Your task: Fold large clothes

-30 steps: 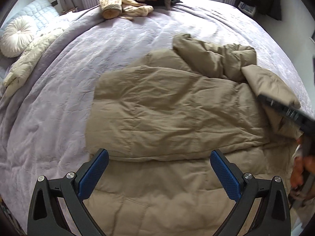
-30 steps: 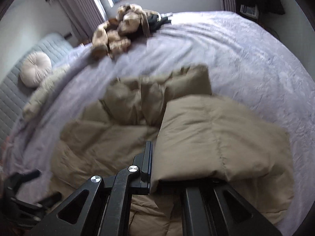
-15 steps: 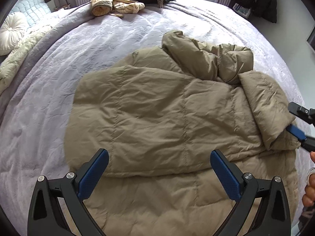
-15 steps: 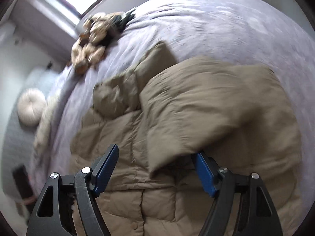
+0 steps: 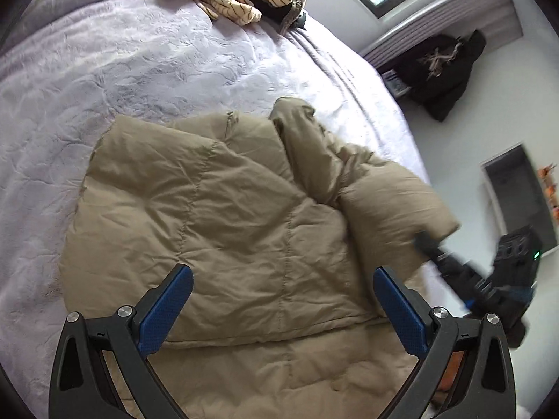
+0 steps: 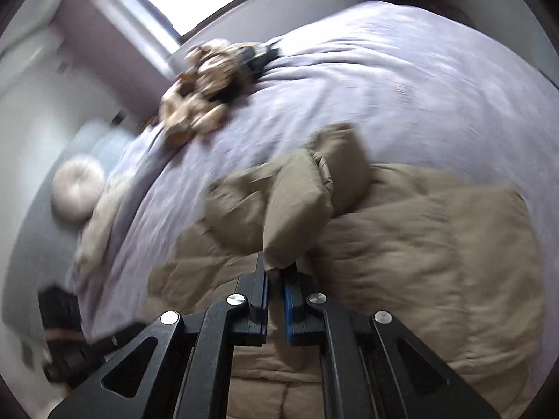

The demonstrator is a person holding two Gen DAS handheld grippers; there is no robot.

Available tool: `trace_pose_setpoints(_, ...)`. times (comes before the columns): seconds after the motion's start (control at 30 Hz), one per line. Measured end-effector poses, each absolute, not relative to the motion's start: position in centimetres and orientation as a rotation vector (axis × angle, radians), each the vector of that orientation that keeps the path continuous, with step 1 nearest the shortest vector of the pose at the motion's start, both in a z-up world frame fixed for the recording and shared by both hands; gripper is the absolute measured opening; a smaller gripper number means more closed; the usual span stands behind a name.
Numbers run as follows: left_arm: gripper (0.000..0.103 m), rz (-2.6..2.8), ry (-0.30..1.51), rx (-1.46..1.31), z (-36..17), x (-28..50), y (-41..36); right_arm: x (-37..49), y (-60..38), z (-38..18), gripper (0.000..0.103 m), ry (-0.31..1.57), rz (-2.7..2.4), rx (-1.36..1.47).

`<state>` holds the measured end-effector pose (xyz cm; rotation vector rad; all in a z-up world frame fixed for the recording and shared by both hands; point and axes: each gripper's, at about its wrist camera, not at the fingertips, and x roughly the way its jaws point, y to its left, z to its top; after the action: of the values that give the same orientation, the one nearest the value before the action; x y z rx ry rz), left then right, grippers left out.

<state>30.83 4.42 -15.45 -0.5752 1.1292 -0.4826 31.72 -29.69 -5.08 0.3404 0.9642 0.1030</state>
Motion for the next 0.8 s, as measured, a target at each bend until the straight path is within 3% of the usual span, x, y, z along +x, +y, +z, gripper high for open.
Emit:
trace_pose_setpoints(0.1, 0.103, -0.53, 1.139, -0.614, -15.5, 31.2, 4.6, 31.9, -25.1, -6.5, 0.008, 1.017, 0.202, 0.207)
trace_pose_setpoints(0.2, 0.103, -0.583, 1.145, -0.673, -15.8, 31.4, 4.6, 31.9, -22.0, -8.6, 0.019, 1.12, 0.267, 0.112)
trace_pose_setpoints(0.27, 0.103, -0.606, 1.16, -0.709, -16.1, 31.7, 4.1, 31.4, -20.3, -10.3, 0.063, 1.208, 0.286, 0.02)
trace_pose_setpoints(0.3, 0.103, -0.61, 1.168, -0.713, -16.2, 31.8, 3.9, 31.3, -19.8, -10.5, 0.069, 1.22, 0.277, -0.012)
trace_pose_setpoints(0.47, 0.103, -0.62, 1.229, -0.631, -16.8, 32.2, 1.3, 27.9, -23.0, -9.1, 0.07, 1.225, 0.212, 0.038)
trace_pose_setpoints(0.53, 0.095, -0.626, 1.243, -0.605, -16.9, 32.5, 0.0, 26.8, -26.1, -8.8, 0.07, 1.239, 0.147, 0.116)
trace_pose_setpoints(0.57, 0.082, -0.626, 1.258, -0.594, -17.1, 32.7, -0.6, 26.3, -27.5, -8.6, 0.07, 1.243, 0.117, 0.153)
trace_pose_setpoints(0.6, 0.064, -0.626, 1.275, -0.586, -17.5, 32.7, -0.9, 25.8, -29.1, -8.4, 0.07, 1.248, 0.087, 0.202)
trace_pose_setpoints(0.63, 0.053, -0.623, 1.29, -0.579, -17.8, 32.9, -1.4, 25.1, -31.3, -8.4, 0.07, 1.252, 0.051, 0.27)
trace_pose_setpoints(0.67, 0.028, -0.623, 1.3, -0.573, -18.0, 33.1, -1.8, 24.6, -32.8, -8.4, 0.07, 1.252, 0.024, 0.321)
trace_pose_setpoints(0.7, 0.01, -0.629, 1.299, -0.569, -18.2, 33.2, -2.0, 23.8, -34.4, -8.3, 0.07, 1.25, -0.004, 0.372)
trace_pose_setpoints(0.8, 0.01, -0.637, 1.241, -0.557, -16.9, 32.6, -1.9, 22.0, -38.4, -8.4, 0.07, 1.234, -0.085, 0.508)
